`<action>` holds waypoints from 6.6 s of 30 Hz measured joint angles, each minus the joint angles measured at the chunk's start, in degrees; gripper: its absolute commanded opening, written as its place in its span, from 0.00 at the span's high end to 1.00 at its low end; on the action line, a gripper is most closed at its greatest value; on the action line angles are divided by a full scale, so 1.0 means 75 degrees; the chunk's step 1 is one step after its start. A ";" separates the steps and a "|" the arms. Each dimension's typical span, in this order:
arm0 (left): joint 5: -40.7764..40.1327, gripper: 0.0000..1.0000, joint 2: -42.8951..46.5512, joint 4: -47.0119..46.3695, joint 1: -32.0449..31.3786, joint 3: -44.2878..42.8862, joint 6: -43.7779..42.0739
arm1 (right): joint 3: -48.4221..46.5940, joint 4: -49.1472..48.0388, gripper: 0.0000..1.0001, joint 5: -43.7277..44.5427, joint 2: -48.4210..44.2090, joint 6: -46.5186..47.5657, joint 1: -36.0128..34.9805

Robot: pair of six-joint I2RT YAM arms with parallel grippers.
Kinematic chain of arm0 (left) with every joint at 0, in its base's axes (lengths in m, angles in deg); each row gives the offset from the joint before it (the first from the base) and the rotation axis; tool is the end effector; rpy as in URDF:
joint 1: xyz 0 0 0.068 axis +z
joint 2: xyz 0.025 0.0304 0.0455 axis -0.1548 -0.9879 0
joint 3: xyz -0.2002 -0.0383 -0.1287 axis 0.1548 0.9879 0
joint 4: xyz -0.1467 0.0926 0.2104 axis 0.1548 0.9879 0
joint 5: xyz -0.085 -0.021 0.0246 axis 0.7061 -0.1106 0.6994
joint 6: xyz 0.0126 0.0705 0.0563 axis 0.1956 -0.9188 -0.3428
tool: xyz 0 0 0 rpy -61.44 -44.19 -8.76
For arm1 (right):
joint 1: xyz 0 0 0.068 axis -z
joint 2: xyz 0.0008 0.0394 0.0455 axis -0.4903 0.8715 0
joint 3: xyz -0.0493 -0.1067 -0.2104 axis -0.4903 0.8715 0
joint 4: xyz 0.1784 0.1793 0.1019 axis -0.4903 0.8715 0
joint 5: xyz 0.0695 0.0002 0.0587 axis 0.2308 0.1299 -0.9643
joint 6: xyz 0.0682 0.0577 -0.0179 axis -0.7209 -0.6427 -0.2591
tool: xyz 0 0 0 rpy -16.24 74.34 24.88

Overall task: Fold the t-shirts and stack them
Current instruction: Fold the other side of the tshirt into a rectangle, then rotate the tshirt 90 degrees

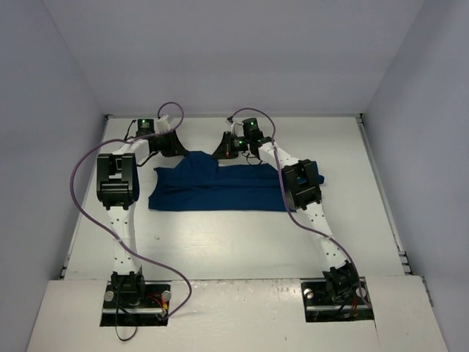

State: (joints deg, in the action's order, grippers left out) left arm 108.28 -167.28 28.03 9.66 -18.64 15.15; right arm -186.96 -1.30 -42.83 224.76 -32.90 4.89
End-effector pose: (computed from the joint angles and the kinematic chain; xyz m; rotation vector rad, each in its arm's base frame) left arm 0.5210 -0.0528 0.0972 0.1183 2.2386 -1.0687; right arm 0.5218 0.3107 0.0835 -0.5770 2.0196 1.5428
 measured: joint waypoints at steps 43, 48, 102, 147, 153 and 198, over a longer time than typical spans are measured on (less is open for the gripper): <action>0.1496 1.00 0.4539 0.3234 -0.0020 0.4367 -0.5123 | 0.4831 0.0513 1.00 -0.1420 -0.3534 0.3262 -0.0557; 0.1643 1.00 0.5476 0.3502 -0.0244 0.4738 -0.5455 | 0.5064 0.0782 1.00 -0.1417 -0.3944 0.3961 -0.0609; 0.0903 1.00 0.4197 0.4288 -0.1194 0.3223 -0.5801 | 0.5423 0.2623 1.00 -0.0872 -0.4888 0.6779 -0.0591; -0.2179 0.11 0.6143 0.2910 -0.0424 0.2568 -0.0838 | 0.5634 0.3038 0.99 0.3025 -0.7470 0.8295 0.1648; -0.3838 0.11 0.5623 0.3024 -0.0796 0.3874 0.0881 | 0.6499 0.3596 1.00 0.4635 -0.7432 0.9848 0.1466; -0.4486 1.00 0.4001 0.2160 -0.1605 0.4515 0.4124 | 0.7530 0.4119 1.00 0.5436 -0.6255 1.5999 0.0879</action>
State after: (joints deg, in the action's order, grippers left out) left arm 74.63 -137.27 44.23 -2.38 15.22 46.08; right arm -130.48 29.60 -2.07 177.85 87.10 11.48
